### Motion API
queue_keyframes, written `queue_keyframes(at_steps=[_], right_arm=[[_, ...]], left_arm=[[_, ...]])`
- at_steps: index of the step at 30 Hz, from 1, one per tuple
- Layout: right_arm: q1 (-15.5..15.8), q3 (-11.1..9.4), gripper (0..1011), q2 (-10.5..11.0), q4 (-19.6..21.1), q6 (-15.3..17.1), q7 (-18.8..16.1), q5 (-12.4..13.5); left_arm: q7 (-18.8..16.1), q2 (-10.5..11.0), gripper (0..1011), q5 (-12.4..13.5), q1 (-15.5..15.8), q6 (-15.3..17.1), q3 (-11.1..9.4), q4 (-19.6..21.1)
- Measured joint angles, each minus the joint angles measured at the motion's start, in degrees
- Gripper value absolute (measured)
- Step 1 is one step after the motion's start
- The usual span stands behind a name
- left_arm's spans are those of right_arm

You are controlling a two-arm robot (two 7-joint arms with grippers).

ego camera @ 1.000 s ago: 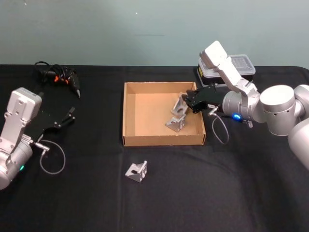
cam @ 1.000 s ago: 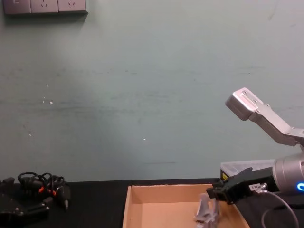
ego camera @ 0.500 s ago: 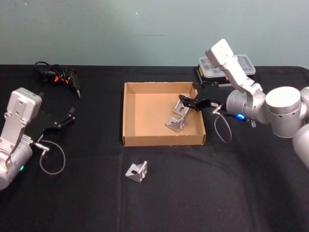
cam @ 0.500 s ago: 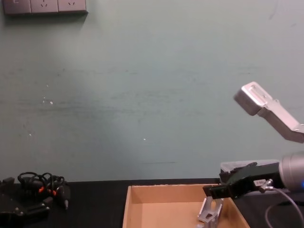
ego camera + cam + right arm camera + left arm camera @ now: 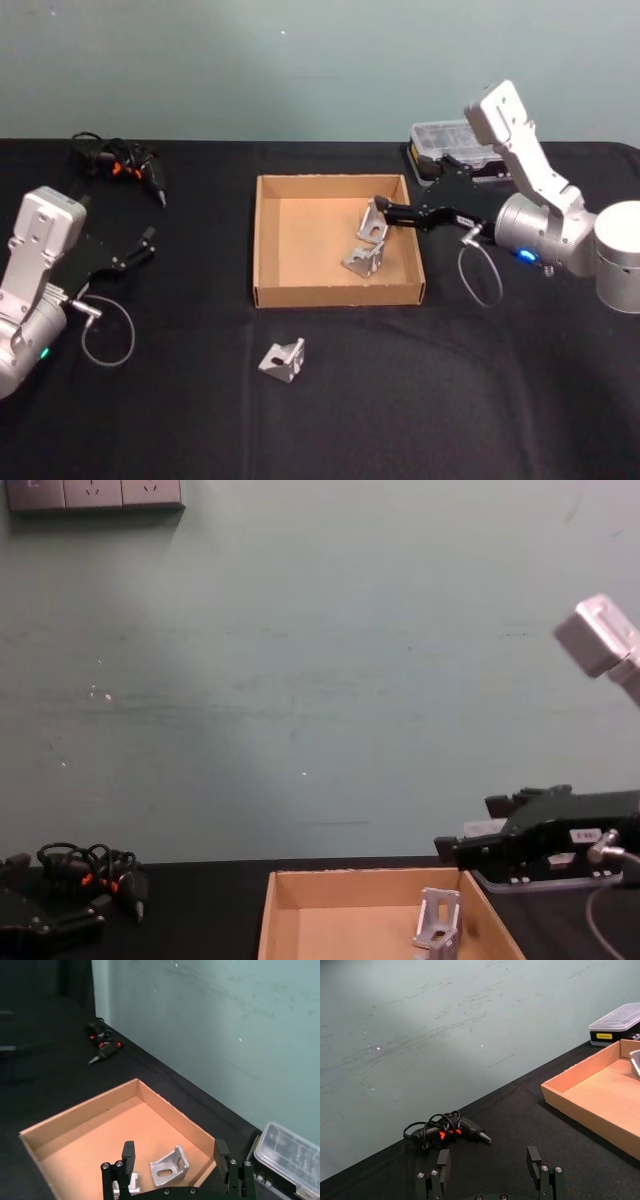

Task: Use one hand to pick up the angle iron from the table and place it into the box.

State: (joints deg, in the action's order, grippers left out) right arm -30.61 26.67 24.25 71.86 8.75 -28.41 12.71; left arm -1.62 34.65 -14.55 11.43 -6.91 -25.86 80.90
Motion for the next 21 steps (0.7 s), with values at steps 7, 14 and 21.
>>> queue_keyframes(at_steps=[7,14,21], right_arm=[[3.8,-0.9,1002,2.2,7.5,0.2,0.0,0.2],[7.4,-0.5,1002,4.8,14.8,1.9,-1.5,0.8],[9.2,1.5,1003,6.0,17.9,3.7,-3.3,1.2]], left_arm=[[0.0,0.0,1000,0.0,0.0,0.0,0.0,0.0],[0.0,0.0,1000,0.0,0.0,0.0,0.0,0.0],[0.0,0.0,1000,0.0,0.0,0.0,0.0,0.0]])
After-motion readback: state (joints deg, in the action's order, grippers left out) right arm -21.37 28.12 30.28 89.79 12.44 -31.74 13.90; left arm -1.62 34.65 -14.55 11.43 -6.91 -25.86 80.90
